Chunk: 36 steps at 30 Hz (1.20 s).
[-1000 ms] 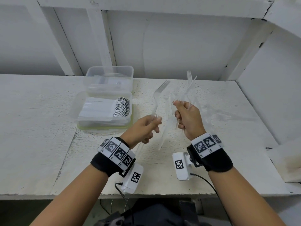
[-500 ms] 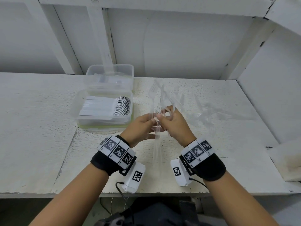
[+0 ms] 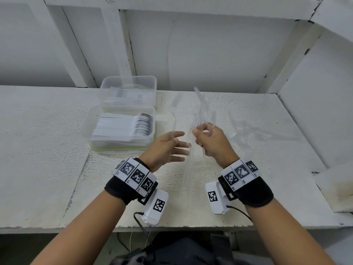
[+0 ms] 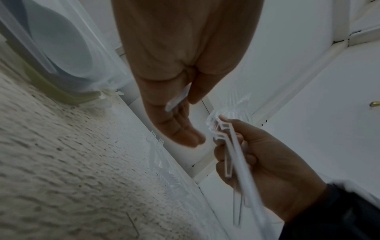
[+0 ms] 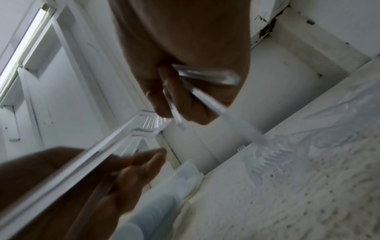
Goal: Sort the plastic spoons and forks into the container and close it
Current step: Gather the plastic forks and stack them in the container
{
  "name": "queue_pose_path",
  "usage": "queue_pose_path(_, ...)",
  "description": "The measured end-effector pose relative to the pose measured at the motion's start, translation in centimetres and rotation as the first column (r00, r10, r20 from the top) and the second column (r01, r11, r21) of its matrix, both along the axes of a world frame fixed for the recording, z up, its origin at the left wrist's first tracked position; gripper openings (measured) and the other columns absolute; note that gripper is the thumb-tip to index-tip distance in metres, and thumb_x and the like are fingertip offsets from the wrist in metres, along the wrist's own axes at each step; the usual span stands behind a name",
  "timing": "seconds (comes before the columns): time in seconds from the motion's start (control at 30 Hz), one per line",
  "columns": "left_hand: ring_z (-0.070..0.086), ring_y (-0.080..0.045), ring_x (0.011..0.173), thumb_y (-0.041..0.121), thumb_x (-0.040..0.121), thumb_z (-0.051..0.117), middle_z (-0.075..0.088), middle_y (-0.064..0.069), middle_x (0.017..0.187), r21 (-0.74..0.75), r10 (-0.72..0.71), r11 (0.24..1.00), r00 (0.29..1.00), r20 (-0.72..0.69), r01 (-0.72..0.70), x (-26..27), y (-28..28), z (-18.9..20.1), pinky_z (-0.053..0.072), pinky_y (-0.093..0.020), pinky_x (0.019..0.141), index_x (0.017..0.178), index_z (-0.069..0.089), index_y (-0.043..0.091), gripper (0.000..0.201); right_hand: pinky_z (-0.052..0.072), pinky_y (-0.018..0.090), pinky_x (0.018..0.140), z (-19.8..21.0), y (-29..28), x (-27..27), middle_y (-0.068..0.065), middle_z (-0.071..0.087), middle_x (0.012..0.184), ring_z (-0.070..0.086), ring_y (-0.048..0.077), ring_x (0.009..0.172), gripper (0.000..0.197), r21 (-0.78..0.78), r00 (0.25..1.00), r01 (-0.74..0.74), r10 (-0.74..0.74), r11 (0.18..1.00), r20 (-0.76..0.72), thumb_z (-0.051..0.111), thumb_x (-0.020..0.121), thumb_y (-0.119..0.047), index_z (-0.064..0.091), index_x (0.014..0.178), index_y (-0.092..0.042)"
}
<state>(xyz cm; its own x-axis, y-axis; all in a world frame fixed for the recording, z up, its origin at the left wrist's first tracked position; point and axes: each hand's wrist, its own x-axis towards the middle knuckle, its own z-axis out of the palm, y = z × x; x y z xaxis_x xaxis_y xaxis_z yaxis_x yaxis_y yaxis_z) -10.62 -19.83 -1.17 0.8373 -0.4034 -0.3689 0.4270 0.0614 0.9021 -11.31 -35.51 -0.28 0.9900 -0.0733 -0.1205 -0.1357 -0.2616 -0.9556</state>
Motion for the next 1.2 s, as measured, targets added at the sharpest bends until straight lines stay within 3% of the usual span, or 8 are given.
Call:
queue_pose_path(0.1,0.042,-0.006,0.047,0.015,0.101,0.034,0.056,-0.003,0.077,0.129,0.004,0.992,0.998,0.069,-0.013,0.0,0.0,-0.1,0.035,-0.019,0.047,0.117,0.052,0.013,0.024,0.029,0.015,0.037,0.7,-0.7,0.4,-0.001,0.048,0.058,0.037,0.001,0.038,0.016,0.146,0.998,0.063,-0.065,0.987,0.010,0.053,0.094,-0.022,0.048,0.079,-0.020)
queue_pose_path(0.3,0.040,-0.006,0.054,0.056,0.094,0.024,0.049,0.005,0.074,0.283,-0.170,0.950,0.977,0.129,0.129,-0.6,-0.9,0.6,0.034,-0.019,0.052,0.103,0.061,0.024,0.050,0.028,0.019,0.036,2.0,-0.3,1.0,-0.001,0.049,0.054,0.034,0.005,0.034,0.014,0.332,0.994,0.007,-0.041,0.943,0.096,0.049,0.096,-0.014,0.047,0.082,-0.017)
queue_pose_path(0.5,0.050,0.003,0.054,0.046,0.098,0.021,0.055,0.004,0.071,0.381,-0.260,0.913,0.927,0.269,0.146,-0.9,-0.4,0.7,0.039,-0.010,0.052,0.082,0.060,0.013,0.054,0.030,0.021,0.038,1.5,-0.1,1.0,0.004,0.048,0.059,0.035,0.006,0.035,0.011,0.343,0.992,0.005,-0.046,0.939,0.113,0.049,0.096,-0.013,0.045,0.088,-0.019)
queue_pose_path(0.63,0.060,-0.016,0.059,0.041,0.098,0.029,0.060,-0.004,0.065,0.154,-0.223,0.967,0.965,0.139,0.202,-1.1,-0.6,0.5,0.049,-0.027,0.059,0.078,0.049,0.011,0.042,0.030,0.020,0.039,1.2,-0.1,1.1,0.004,0.048,0.059,0.037,0.006,0.038,0.014,0.318,0.991,0.006,-0.049,0.948,0.128,0.049,0.095,-0.011,0.043,0.087,-0.021)
queue_pose_path(0.77,0.039,-0.012,0.036,0.043,0.099,0.029,0.046,0.001,0.049,0.162,-0.202,0.970,0.971,0.129,0.181,-1.4,-1.0,0.4,0.033,-0.018,0.040,0.081,0.046,0.011,0.040,0.032,0.019,0.038,0.8,0.0,1.0,0.002,0.049,0.057,0.039,0.006,0.039,0.014,0.287,0.986,0.031,-0.077,0.957,0.151,0.050,0.095,-0.011,0.044,0.091,-0.023)
queue_pose_path(0.9,0.027,-0.007,0.034,0.041,0.099,0.033,0.039,0.005,0.047,0.190,-0.132,0.977,0.976,0.172,0.099,-1.2,-1.2,0.1,0.023,-0.013,0.038,0.079,0.047,0.013,0.037,0.036,0.016,0.041,0.4,0.2,0.8,0.000,0.050,0.059,0.043,0.000,0.043,0.032,0.203,0.965,0.177,-0.210,0.963,0.157,0.055,0.093,-0.018,0.033,0.113,-0.031)
queue_pose_path(1.03,0.028,-0.007,0.038,0.039,0.097,0.041,0.038,0.003,0.051,0.299,-0.065,0.954,0.966,0.250,-0.014,-0.8,-1.2,-0.1,0.022,-0.016,0.038,0.076,0.047,0.015,0.033,0.032,0.016,0.037,0.8,0.1,0.9,0.000,0.045,0.058,0.039,0.001,0.040,0.027,0.256,0.948,0.242,-0.285,0.936,0.144,0.056,0.092,-0.031,0.042,0.114,-0.028)
queue_pose_path(1.2,0.032,-0.006,0.039,0.038,0.097,0.040,0.039,0.002,0.054,0.456,-0.236,0.888,0.917,0.323,0.068,-1.0,-0.9,-0.3,0.027,-0.018,0.038,0.086,0.053,0.018,0.026,0.029,0.016,0.035,1.1,-0.4,1.4,0.000,0.045,0.056,0.038,0.005,0.042,0.023,0.233,0.959,0.245,-0.271,0.941,0.088,0.054,0.093,-0.036,0.052,0.107,-0.018)
